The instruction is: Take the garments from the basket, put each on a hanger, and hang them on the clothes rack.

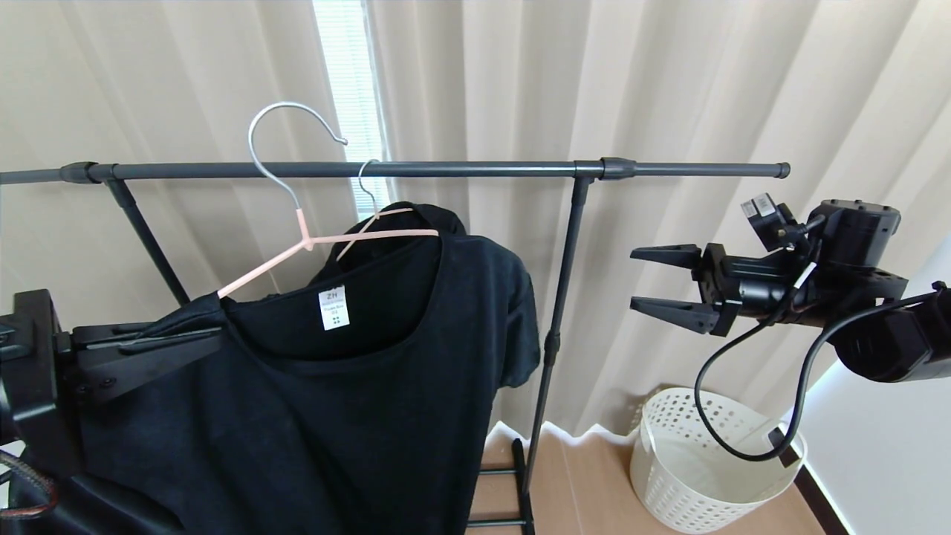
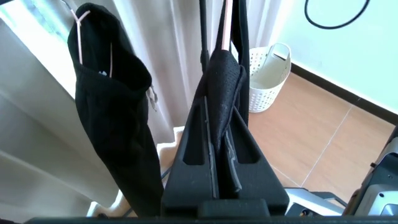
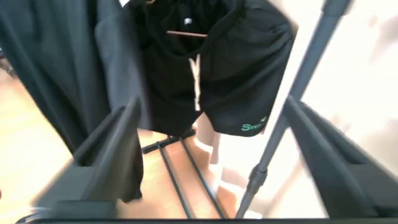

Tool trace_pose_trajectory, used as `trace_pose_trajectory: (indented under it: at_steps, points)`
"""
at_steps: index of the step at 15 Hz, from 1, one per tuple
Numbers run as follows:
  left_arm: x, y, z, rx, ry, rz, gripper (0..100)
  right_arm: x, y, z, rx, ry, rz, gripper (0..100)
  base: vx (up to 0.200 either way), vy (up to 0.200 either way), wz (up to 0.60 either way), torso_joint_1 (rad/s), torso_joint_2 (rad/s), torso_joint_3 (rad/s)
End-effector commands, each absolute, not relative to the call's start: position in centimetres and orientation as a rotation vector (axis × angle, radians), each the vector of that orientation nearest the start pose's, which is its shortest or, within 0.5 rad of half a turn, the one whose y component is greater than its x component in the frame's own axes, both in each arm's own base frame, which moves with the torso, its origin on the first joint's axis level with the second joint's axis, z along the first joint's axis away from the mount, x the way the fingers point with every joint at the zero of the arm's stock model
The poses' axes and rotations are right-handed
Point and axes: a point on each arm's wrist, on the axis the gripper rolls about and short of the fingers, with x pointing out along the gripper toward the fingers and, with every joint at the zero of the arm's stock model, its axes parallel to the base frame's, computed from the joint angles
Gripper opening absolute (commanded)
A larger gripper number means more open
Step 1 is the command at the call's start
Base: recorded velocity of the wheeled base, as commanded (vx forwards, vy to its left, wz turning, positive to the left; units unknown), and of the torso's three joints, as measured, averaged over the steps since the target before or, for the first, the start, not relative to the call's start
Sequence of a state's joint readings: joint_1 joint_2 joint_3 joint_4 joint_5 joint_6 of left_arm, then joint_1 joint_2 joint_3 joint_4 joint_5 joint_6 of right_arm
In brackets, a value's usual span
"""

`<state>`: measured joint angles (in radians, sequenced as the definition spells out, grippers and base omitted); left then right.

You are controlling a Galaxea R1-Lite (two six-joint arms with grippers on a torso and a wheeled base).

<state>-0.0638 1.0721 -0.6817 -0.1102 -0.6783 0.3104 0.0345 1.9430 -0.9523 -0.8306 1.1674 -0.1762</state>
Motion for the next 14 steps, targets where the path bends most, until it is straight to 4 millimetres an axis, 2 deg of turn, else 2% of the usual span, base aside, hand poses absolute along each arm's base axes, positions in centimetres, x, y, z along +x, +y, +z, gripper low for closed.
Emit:
trace_pose_trajectory:
  at_steps: [1,4,7,12,14]
  points:
    - [14.7,-2.4,23.5,0.192,0.192,-0.774,0,33.1,5.0,17.6,-0.086,0.009,1.244,100,0.0,0.0,0.0,0.0,0.0,0.0]
    - [15.6,-2.4,23.3,0.185,0.219,-0.753,0,31.5,7.2,19.7,-0.127,-0.027,1.131,100,0.0,0.0,0.0,0.0,0.0,0.0]
    - [15.9,-3.9,23.9,0.152,0.244,-0.712,0,30.6,9.0,20.8,-0.147,-0.046,1.009,100,0.0,0.0,0.0,0.0,0.0,0.0]
    - [17.6,-6.8,24.3,0.111,0.314,-0.589,0,30.4,9.3,21.4,-0.157,-0.063,0.929,100,0.0,0.0,0.0,0.0,0.0,0.0]
    - [18.7,-8.8,24.5,0.096,0.337,-0.539,0,29.9,9.2,22.2,-0.162,-0.086,0.914,100,0.0,0.0,0.0,0.0,0.0,0.0]
